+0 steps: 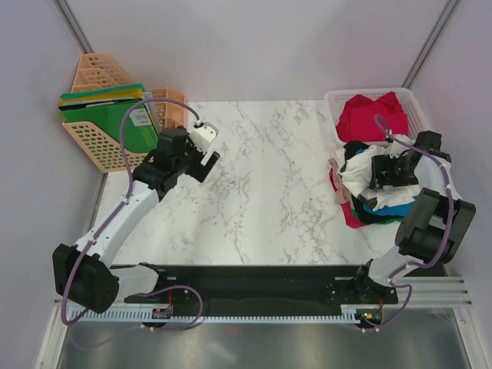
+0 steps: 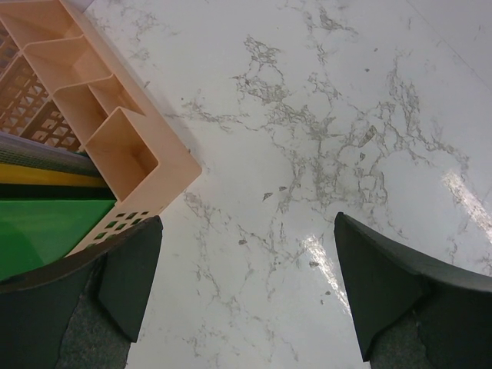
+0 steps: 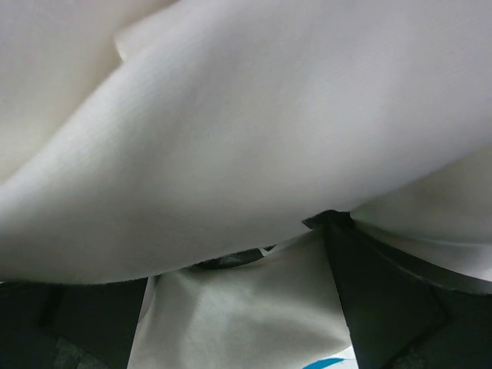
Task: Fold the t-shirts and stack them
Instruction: Put the neatly folded tshirt into the corner of the board with both arms
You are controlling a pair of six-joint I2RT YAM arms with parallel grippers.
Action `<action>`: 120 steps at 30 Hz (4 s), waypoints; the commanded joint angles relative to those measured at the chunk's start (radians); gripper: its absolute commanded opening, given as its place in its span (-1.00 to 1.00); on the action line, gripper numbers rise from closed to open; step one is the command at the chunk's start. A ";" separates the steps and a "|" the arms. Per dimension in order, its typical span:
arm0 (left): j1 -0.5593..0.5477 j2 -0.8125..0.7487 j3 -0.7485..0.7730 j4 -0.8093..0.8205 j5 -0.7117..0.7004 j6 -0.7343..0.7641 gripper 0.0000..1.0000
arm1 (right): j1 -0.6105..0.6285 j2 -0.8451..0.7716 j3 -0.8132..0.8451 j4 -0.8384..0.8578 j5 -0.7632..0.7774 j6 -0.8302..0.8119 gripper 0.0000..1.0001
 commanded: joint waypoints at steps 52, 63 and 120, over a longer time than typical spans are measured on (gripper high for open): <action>0.097 -0.189 -0.062 0.240 -0.241 -0.122 1.00 | -0.147 -0.652 0.265 0.027 -0.454 0.426 0.96; 0.114 -0.274 -0.038 0.130 -0.408 -0.050 1.00 | 0.329 -0.272 0.556 -0.196 -0.078 0.420 0.96; 0.272 -0.165 0.126 0.096 -0.043 -0.284 0.96 | 0.663 -0.095 0.394 -0.091 0.389 0.305 0.97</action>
